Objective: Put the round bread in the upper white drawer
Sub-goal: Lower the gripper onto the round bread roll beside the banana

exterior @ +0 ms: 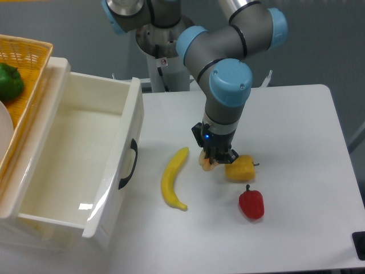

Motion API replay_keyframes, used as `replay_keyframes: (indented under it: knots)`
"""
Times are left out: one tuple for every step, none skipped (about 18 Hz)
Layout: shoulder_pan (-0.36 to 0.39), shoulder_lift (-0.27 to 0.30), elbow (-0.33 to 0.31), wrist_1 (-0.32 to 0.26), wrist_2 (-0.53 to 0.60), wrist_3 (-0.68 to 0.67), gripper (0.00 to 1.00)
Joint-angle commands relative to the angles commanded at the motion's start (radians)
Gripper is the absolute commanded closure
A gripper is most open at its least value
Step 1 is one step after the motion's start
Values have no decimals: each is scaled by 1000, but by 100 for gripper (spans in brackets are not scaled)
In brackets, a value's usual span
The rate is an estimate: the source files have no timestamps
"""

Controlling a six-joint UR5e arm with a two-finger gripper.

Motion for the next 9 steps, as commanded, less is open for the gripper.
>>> replay_keyframes:
  knots:
    - [-2, 0, -3, 2, 0, 0, 92]
    - [-3, 0, -3, 3, 0, -2, 92]
    - [-3, 0, 2, 3, -2, -3, 92]
    - [-5, 0, 5, 3, 0, -9, 92]
    - [-5, 0, 5, 5, 0, -11, 92]
    - [-5, 0, 6, 5, 0, -12, 92]
    - [-3, 0, 11, 3, -2, -14, 92]
    - [-5, 0, 17, 0, -2, -17, 92]
    - [-5, 0, 18, -2, -2, -24, 92]
